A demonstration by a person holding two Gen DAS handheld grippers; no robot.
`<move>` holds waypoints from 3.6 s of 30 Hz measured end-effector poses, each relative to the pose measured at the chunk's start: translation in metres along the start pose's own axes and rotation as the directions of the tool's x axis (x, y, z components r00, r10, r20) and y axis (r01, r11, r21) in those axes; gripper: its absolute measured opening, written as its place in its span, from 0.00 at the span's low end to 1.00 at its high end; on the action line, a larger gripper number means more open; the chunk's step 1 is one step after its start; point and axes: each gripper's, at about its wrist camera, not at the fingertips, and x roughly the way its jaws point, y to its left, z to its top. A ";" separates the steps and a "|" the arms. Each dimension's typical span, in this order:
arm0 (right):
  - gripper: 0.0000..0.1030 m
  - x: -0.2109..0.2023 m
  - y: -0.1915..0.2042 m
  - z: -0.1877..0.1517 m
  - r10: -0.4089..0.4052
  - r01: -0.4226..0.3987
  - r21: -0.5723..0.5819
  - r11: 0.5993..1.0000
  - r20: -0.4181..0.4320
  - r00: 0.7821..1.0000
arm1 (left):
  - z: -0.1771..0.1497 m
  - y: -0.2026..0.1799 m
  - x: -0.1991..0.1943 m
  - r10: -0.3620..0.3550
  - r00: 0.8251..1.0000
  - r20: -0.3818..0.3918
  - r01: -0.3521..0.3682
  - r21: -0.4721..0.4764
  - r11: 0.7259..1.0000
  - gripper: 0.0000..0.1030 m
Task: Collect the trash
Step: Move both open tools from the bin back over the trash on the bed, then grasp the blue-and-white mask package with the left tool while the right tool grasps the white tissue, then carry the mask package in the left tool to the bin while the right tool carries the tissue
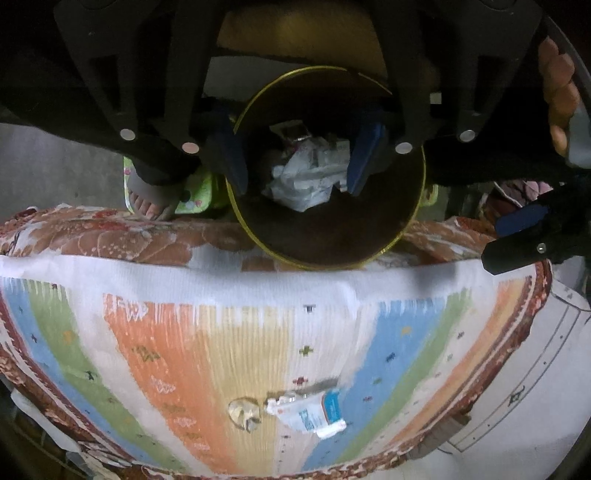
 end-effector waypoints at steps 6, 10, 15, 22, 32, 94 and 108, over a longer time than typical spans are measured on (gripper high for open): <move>0.63 -0.016 -0.005 0.017 0.015 -0.016 0.009 1.000 0.060 0.998 | 0.013 -0.008 -0.009 0.053 0.997 0.062 -0.057 0.061 0.996 0.94; 0.66 -0.023 -0.002 0.029 0.008 -0.006 -0.025 1.000 0.075 0.997 | 0.027 -0.018 -0.006 0.094 0.994 0.048 -0.100 0.168 0.981 0.94; 0.79 -0.031 -0.002 0.050 0.040 -0.039 -0.023 0.999 0.090 0.995 | 0.046 -0.036 -0.003 0.175 0.979 0.108 -0.202 0.333 0.921 0.94; 0.89 -0.034 -0.014 0.081 0.076 -0.080 0.040 0.996 0.098 0.992 | 0.065 -0.067 0.008 0.203 0.961 0.188 -0.273 0.519 0.810 0.94; 0.92 -0.024 -0.033 0.124 0.066 -0.076 0.106 0.991 0.091 0.994 | 0.086 -0.082 0.038 0.188 0.962 0.200 -0.273 0.630 0.728 0.94; 0.05 0.152 -0.054 0.236 0.200 -0.175 0.378 0.909 -0.029 0.979 | 0.161 -0.074 0.145 0.074 0.995 0.065 -0.098 0.721 0.686 0.02; 0.02 0.105 -0.027 0.236 0.122 -0.124 0.191 0.974 0.021 0.992 | 0.171 -0.085 0.103 0.006 0.997 0.073 -0.052 0.641 0.766 0.00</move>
